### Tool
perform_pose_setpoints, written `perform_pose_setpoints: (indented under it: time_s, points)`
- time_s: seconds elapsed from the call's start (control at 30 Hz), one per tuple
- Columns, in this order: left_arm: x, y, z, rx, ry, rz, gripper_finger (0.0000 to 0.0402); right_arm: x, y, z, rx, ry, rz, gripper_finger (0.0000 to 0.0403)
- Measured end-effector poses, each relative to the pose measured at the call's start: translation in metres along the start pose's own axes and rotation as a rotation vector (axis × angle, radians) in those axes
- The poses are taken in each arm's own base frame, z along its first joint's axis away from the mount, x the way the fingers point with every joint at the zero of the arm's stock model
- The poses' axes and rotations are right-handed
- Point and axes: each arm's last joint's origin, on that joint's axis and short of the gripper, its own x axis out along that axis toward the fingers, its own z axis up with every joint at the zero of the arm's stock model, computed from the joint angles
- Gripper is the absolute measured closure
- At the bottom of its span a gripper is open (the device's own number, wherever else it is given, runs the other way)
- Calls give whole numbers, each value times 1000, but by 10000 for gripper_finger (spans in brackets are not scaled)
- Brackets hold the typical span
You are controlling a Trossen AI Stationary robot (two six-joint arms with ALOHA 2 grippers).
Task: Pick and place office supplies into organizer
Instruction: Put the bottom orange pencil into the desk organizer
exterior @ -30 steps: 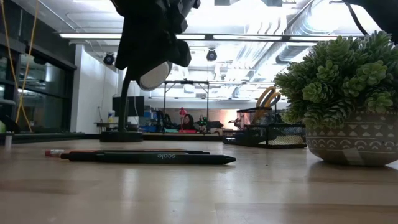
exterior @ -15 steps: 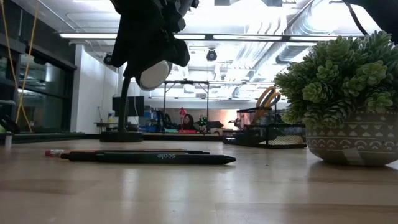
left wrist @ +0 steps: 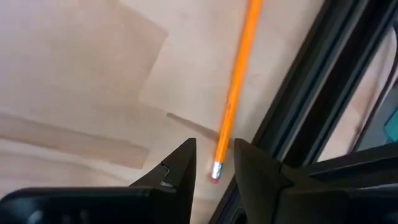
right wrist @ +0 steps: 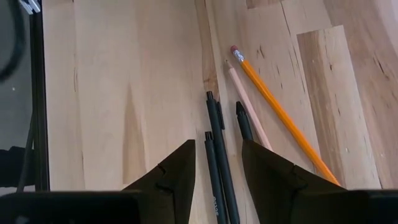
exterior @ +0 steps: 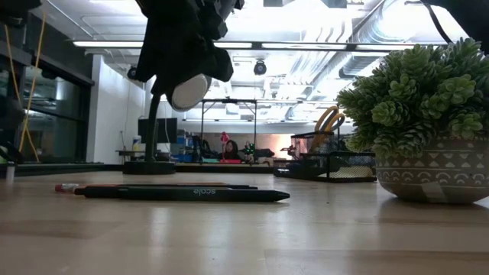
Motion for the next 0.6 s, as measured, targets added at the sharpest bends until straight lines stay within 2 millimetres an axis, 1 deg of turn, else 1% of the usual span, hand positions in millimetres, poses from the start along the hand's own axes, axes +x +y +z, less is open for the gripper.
perform_pose_setpoints:
  time_s: [0.17, 0.27, 0.37, 0.47, 0.6]
  points:
    - [-4, 8, -4, -49, -5, 16, 307, 0, -2, 2, 3, -15, -7, 273]
    - [-4, 8, -4, -8, -1, 22, 307, 0, -3, 2, 4, -16, -8, 273]
    - [-4, 9, 0, 34, -47, 14, 307, 0, -3, 2, 5, -16, -8, 273]
    - [-4, 11, 3, 48, -76, 31, 307, 0, -3, 2, 4, -16, -8, 273]
    - [-4, 11, 3, 62, -71, 45, 307, 0, -3, 2, 4, -15, -8, 273]
